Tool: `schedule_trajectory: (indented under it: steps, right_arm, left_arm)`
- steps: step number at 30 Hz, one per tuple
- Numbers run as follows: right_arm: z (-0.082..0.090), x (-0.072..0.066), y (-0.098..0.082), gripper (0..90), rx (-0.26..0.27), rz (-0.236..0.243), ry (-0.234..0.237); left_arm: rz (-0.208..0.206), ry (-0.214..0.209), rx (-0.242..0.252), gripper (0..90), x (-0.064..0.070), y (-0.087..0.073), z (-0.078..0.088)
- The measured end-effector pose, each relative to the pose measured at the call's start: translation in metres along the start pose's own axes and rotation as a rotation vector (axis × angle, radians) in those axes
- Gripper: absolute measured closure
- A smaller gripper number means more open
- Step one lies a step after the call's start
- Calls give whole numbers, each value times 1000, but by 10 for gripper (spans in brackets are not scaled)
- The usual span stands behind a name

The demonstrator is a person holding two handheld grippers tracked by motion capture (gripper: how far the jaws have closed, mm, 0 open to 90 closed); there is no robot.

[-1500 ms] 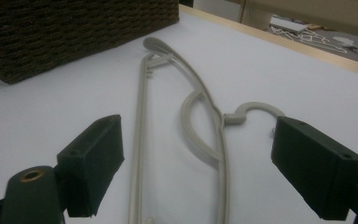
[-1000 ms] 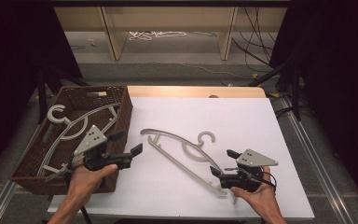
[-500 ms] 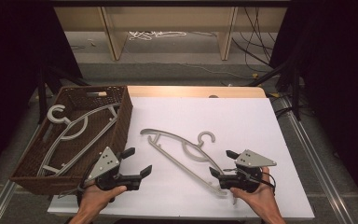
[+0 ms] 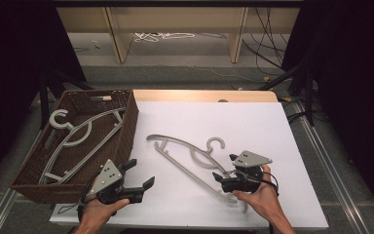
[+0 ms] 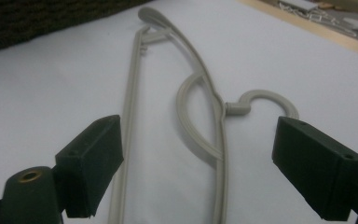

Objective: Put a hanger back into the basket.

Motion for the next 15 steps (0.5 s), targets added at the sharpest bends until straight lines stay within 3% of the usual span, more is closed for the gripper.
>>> schedule_trajectory:
  steps: [3, 6, 8, 10, 12, 14, 15]
  right_arm:
    - [-10, 5, 3, 177, -40, 22, -13]
    - [-16, 9, 3, 177, -83, 20, -20]
    - [-27, 16, 2, 182, -162, 15, -17]
    - [-33, 21, 0, 167, -202, 10, -1]
    - [-37, 23, -2, 170, -208, 15, -6]
    - [-44, 28, -5, 199, -254, 25, -13]
    - [-44, 29, -6, 222, -291, 42, 7]
  left_arm:
    - [-29, -4, -11, 159, 0, -1, 0]
    - [-17, -8, -11, 159, 0, -1, 0]
    - [-21, -3, -8, 159, -2, 0, 0]
    - [-27, -2, -10, 159, -2, -1, -1]
    - [-10, -8, -9, 159, -1, -1, -1]
    - [-35, -14, -28, 159, 2, -2, -3]
    - [-35, -14, -28, 159, 2, -2, -3]
Point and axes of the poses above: each handheld gripper's, and its own axes: z roughly backward along the jaws, y roughly out of its top, x roughly to its right, the point moved 3 cm from there along -z, roughly forward along the jaws, and after that the axes turned 5 degrees about y, right-handed, at the moved point
